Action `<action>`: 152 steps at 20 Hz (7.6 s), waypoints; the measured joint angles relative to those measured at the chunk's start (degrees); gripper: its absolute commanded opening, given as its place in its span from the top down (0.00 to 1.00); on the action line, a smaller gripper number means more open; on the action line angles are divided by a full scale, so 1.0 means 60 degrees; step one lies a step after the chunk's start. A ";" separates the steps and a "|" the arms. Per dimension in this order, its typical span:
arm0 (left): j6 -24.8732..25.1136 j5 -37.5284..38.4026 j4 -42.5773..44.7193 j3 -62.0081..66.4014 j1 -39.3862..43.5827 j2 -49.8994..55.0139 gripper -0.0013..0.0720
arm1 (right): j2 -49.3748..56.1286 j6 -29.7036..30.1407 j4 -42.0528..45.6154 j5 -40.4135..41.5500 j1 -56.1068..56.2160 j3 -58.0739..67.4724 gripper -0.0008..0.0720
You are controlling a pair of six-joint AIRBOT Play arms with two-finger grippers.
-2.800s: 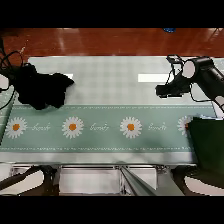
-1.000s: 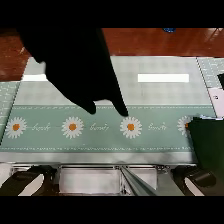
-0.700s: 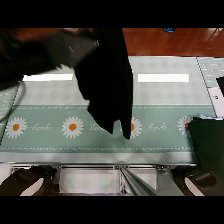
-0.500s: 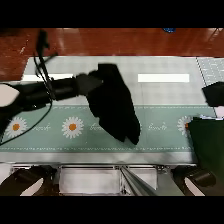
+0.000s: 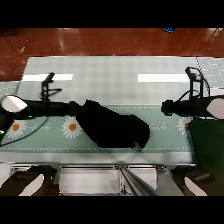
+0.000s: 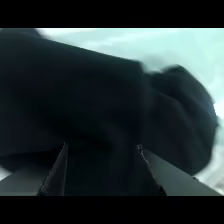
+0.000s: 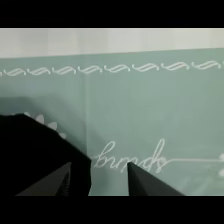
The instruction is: Fold the shirts.
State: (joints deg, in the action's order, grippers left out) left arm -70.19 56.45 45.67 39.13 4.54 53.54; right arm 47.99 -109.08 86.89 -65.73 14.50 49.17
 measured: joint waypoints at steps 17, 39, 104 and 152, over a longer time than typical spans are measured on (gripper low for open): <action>0.0506 0.1249 -0.1330 -0.1031 -0.2350 0.3166 0.30 | -0.1956 0.3391 -0.4462 -0.0543 -0.6473 -0.3927 0.43; 0.1129 0.0769 -0.2579 0.0310 -0.0856 0.5118 0.95 | -0.0069 0.3260 -0.8400 0.2426 -0.1315 -0.6415 0.57; -0.1191 0.2339 0.1027 0.0084 -0.3872 0.1832 0.30 | 0.1107 0.4692 -0.4758 -0.0790 -0.6903 -0.1752 0.43; -0.0648 0.3457 -0.2299 1.0360 -0.4787 0.0066 0.95 | -0.0066 0.3734 -0.2175 -0.2353 -0.3326 1.1009 0.96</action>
State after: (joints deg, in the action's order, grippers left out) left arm -74.08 77.19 31.88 101.30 -24.18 53.93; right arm 47.59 -86.67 73.84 -79.85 -5.45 115.22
